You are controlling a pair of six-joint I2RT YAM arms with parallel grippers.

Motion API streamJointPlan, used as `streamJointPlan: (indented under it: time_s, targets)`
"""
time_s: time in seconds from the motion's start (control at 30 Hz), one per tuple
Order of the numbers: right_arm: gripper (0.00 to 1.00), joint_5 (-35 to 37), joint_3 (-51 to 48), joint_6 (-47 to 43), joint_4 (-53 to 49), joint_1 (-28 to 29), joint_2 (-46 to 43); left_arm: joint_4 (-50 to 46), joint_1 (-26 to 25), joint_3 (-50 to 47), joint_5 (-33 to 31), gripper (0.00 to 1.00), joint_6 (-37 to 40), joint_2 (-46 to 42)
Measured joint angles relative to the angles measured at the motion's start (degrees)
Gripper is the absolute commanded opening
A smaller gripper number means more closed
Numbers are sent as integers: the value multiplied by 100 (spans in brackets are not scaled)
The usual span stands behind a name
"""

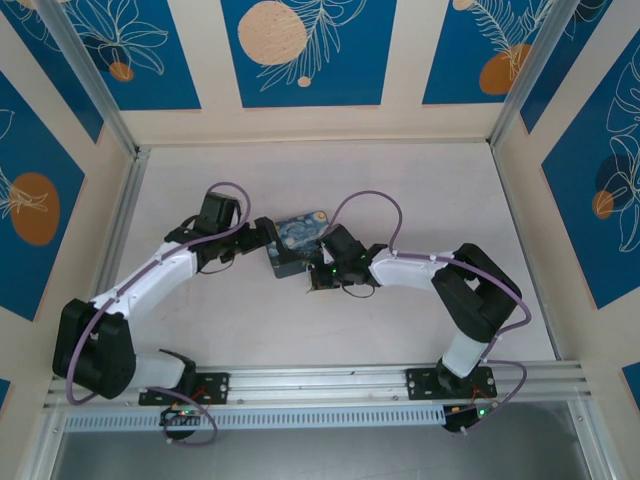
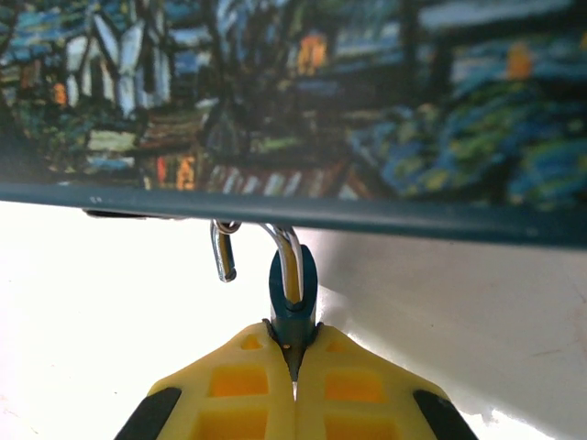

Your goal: Unlock the padlock with the key

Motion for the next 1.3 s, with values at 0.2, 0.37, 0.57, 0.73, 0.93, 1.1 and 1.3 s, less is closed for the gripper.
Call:
streamJointPlan:
  time_s: [0.2,0.37,0.57,0.73,0.93,1.1,1.3]
  targets:
    - [0,-63,-149,326,240,0,-2,-227,0,109,33,98,33,354]
    - [0,-131,-328,752,503,-11,-61,-282,0,109,33,97,92,470]
    - [0,-216,-595,1379,994,-22,-197,-275,-7,87,31,97,92,520]
    - [0,-304,-763,1867,1495,-37,-223,-256,-83,-31,24,97,90,542]
    - [0,-374,-922,2286,2015,-44,-223,-256,-238,-61,-61,97,90,787]
    - [0,-409,-1036,2424,2277,-63,-236,-175,-310,-63,-79,97,87,859]
    - [0,-420,-1390,2608,2315,-254,-302,-192,-409,-50,-74,97,87,859]
